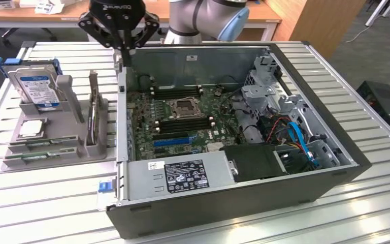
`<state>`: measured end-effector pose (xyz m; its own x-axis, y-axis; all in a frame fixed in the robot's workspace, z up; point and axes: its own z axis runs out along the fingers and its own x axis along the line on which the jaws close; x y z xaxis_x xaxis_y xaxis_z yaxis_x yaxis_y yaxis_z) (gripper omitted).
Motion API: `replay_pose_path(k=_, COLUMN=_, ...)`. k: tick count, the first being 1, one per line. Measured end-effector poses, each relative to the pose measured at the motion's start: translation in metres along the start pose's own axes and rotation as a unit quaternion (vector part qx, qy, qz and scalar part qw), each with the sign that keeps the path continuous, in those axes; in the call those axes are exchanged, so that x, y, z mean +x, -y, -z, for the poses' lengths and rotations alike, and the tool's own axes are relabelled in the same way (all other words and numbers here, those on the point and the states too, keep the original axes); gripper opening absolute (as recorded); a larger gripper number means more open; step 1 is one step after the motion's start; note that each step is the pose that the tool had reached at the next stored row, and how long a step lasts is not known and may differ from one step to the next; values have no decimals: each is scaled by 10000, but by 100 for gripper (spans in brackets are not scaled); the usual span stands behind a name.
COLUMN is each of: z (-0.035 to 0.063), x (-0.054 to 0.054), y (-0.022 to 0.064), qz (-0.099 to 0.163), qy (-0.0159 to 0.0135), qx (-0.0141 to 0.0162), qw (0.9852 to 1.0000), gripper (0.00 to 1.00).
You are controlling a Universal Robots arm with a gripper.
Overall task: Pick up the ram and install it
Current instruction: 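Reach for the ram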
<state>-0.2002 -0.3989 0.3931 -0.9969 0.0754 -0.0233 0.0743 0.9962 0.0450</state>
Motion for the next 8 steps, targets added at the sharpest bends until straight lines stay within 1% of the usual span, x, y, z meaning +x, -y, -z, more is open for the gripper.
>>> replay_pose_path(k=6, z=4, x=222, y=17, qz=0, qy=0, qx=0, qw=10000, gripper=11)
replay_pose_path(k=8, z=5, x=275, y=21, qz=1, qy=0, qx=0, qw=10000, gripper=11)
